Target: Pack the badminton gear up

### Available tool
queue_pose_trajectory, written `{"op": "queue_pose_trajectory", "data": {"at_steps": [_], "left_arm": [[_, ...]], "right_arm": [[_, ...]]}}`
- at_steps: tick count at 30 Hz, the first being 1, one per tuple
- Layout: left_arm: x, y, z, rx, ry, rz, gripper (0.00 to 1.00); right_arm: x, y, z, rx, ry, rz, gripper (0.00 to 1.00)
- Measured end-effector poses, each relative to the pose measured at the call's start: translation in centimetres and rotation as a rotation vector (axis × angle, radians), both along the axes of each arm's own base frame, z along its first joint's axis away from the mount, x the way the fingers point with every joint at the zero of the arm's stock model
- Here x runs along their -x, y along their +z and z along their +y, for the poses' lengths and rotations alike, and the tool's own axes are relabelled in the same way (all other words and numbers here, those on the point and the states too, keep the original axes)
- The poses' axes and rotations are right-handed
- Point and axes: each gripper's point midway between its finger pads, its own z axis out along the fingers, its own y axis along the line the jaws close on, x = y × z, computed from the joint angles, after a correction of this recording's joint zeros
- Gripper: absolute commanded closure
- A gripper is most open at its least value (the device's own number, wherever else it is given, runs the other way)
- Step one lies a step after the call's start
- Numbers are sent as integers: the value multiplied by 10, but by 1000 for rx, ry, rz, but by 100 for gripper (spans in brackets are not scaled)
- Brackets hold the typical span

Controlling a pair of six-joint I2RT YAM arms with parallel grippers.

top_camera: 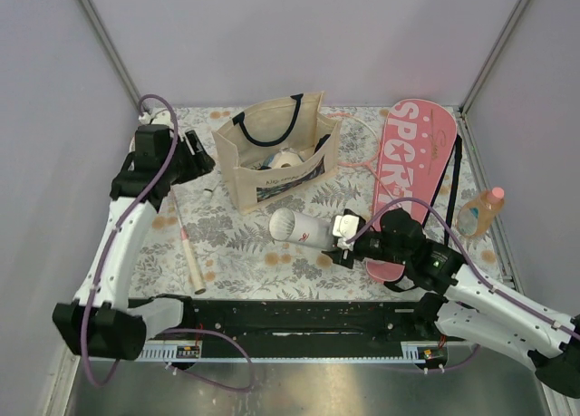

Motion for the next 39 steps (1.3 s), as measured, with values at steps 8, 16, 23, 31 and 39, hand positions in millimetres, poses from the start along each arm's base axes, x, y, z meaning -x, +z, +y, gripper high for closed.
{"op": "queue_pose_trajectory", "data": {"at_steps": [8,16,23,31,39], "left_arm": [[-91,-83,63,110,176,214,41],[-183,-127,86,235,128,247,46],[-215,-164,64,361,-14,288,47],[-195,-210,51,431,-48,447,49],[-161,-222,60,358,-27,547,51]], "right_arm": [[4,13,-2,-45,4,-16,37],[5,13,-2,-46,9,-14,37],[5,10,-1,-36,11,-7,36],[3,4,1,-20,12,4,36],[5,6,0,-31,12,-3,36]]}}
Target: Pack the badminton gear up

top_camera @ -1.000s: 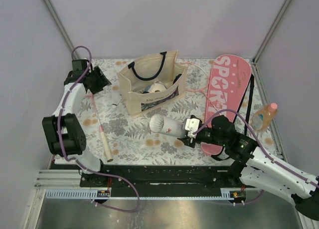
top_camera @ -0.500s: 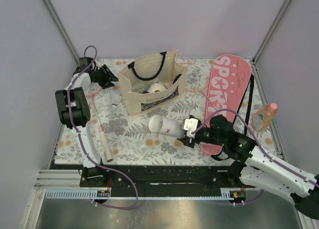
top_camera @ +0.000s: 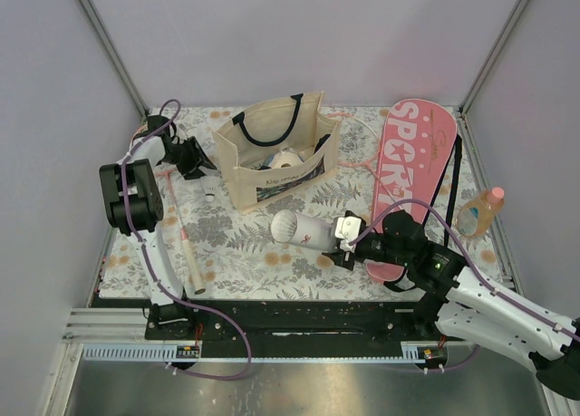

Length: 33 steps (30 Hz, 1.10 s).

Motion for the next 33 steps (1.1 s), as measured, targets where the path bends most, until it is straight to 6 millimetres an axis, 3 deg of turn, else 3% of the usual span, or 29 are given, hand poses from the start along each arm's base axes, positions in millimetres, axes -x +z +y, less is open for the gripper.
{"op": "queue_pose_trajectory", "data": {"at_steps": [9,14,18,21,22,27,33], "left_arm": [[59,22,7,-89,4,40,55],[92,15,5,-107,-2,90,58],[115,3,2,-110,-8,146,78],[120,3,3,-118,-5,147,95],[120,5,3,-121,-5,136,100],[121,29,3,-138,3,67,100],[123,81,4,-173,22,-82,100]], "right_arm": [[5,3,-2,-27,8,-4,36],[6,9,-2,-48,11,-15,36],[7,11,-2,-60,14,-21,36],[7,11,-3,-66,13,-23,36],[8,11,-3,-67,13,-23,36],[9,15,-4,-80,12,-30,36],[9,15,-5,-78,12,-29,36]]}}
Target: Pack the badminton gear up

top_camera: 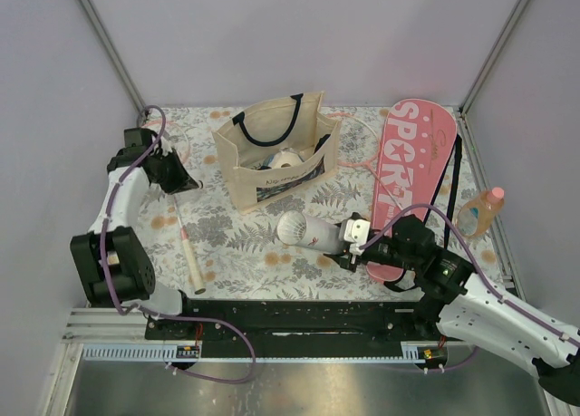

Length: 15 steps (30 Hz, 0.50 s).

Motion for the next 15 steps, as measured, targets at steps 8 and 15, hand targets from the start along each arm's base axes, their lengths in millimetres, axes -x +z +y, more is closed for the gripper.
{"op": "queue_pose_trajectory", "data": {"at_steps": [8,15], "left_arm": [[32,93,-15,-38,-16,-244,100],[65,198,-51,-2,-102,-524,100]], "right_arm": [[-3,-9,1,36,2,-2,37],[-8,-22,4,88,6,-1,37]]}}
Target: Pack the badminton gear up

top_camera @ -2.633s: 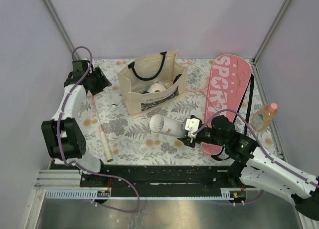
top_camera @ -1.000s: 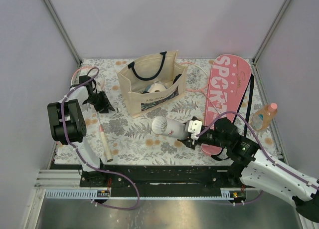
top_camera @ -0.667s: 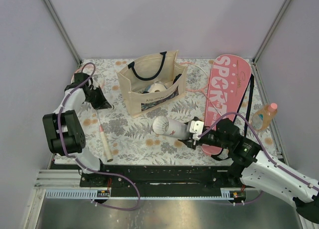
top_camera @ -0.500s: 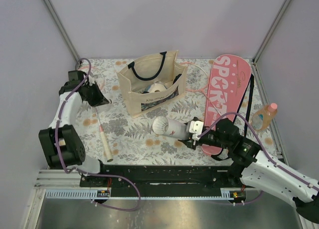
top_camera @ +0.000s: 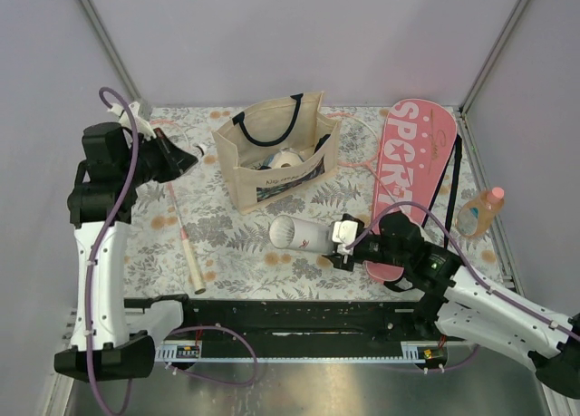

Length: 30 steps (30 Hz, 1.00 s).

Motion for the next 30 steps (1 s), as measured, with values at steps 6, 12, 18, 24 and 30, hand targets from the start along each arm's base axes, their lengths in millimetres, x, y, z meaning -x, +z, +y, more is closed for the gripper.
{"op": "queue_pose_trajectory", "data": {"at_steps": [6,12,18,24,30], "left_arm": [[32,58,-59,36,-253,-114,100],[81,58,-114,73,-544,-69,100],[114,39,-126,94,-647,-13,100],[133,27,-132,125,-715,30,100],[136,25,-135,130,-731,42,100]], "right_arm": [[-15,-27,-11,155,-51,-10,36],[-35,-27,-20,262,-119,-65,35],[-40,-25,-18,280,-126,-73,34],[-43,-27,-15,285,-127,-67,35],[-47,-21,-10,264,-135,-74,34]]}}
